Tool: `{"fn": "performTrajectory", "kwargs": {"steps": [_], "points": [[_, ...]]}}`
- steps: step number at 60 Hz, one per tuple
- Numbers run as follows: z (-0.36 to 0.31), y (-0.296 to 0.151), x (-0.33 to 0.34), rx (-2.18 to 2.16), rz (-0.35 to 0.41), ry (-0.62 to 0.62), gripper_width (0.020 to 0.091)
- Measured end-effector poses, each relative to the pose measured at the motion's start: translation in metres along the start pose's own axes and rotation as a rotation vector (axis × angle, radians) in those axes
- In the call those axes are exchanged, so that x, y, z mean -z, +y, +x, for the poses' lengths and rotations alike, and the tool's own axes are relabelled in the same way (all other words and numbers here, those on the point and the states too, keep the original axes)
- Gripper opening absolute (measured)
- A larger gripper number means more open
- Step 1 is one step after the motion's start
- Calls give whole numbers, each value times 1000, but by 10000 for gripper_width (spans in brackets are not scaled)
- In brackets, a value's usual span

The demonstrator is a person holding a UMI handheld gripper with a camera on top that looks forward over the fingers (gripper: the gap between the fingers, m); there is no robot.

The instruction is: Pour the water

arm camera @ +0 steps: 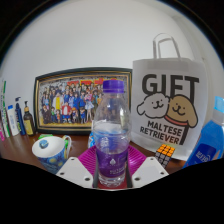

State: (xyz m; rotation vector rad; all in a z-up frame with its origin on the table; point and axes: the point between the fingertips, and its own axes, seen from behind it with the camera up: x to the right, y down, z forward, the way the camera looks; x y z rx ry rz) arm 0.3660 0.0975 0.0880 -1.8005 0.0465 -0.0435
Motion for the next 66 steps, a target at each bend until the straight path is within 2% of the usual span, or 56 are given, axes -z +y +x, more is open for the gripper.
{"fn": "performTrajectory", "kwargs": {"steps": [9, 15, 18, 21, 31, 48, 60, 66], "points": [[1, 3, 1, -3, -42, 18, 516], [-1, 5, 8, -33, -97, 20, 771], [0, 2, 13, -39, -107, 32, 870], [2, 0, 21, -33, -123, 49, 849], [-5, -16, 72, -24, -193, 97, 859], [-86, -39, 218, -52, -313, 95, 854], [-144, -58, 309, -13, -333, 88, 855], [-168, -69, 339, -14, -318, 68, 853]]}}
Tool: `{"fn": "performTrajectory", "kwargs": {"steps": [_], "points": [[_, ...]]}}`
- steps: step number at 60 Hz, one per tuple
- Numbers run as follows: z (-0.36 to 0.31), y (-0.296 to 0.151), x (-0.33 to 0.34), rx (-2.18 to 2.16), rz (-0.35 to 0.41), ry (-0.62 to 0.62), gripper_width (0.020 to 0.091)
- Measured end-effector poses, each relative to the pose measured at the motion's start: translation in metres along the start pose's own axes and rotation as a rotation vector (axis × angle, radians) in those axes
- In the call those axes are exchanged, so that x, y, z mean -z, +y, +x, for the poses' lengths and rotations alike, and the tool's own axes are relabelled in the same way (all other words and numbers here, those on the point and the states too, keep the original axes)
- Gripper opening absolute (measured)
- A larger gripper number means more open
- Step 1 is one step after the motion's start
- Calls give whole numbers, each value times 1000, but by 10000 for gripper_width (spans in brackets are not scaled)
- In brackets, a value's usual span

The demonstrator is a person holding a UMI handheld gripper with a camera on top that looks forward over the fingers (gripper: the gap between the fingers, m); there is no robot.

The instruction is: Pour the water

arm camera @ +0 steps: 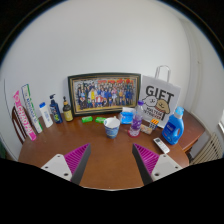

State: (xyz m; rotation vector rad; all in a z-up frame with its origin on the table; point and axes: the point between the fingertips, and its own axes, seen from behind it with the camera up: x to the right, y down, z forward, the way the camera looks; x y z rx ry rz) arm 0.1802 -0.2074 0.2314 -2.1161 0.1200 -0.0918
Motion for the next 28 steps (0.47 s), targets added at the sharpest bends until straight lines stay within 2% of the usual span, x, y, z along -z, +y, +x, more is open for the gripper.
{"fn": "performTrajectory", "kwargs": {"steps": [13, 28], "points": [[-18, 6, 40, 41, 13, 8, 853], [-8, 5, 55, 84, 23, 31, 852]]}}
